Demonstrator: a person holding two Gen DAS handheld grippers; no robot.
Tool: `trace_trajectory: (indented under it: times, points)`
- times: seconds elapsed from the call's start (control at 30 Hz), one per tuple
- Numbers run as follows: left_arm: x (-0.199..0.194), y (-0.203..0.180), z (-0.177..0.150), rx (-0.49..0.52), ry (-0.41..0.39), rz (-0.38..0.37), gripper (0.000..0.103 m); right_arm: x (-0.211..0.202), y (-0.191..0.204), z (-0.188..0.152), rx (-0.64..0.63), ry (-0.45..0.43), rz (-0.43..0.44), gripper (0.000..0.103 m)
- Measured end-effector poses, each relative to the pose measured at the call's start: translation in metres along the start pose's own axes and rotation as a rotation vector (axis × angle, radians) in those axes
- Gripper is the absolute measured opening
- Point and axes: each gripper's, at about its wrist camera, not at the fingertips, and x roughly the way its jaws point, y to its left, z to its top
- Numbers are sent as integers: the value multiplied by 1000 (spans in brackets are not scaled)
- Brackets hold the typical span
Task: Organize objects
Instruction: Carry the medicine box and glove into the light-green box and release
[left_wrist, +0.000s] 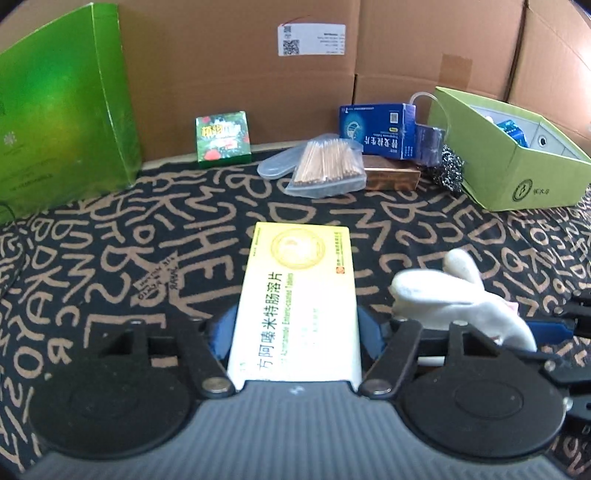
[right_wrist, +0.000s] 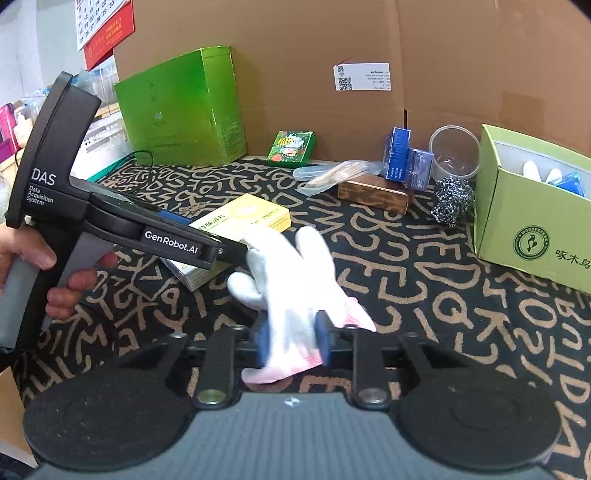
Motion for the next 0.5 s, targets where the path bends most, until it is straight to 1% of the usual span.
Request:
trace_trajectory:
  times: [0.03, 0.1, 0.27, 0.4, 0.5]
  points:
    - [-1, -1, 0, 1, 1, -1, 66, -1, 0, 0, 2, -4, 2, 18]
    - [-4, 0, -1, -9, -1, -10, 66, -4, -1, 0, 11, -15, 4, 16]
    - [-22, -6, 4, -9, -36, -41, 66, -20, -5, 6, 18, -74, -7, 16]
    - [-39, -17, 18, -13, -86, -93, 66, -40, -15, 16, 18, -144, -37, 16]
    - [-52, -30, 32, -3, -132, -128, 66, -58, -26, 23, 17, -202, -78, 16]
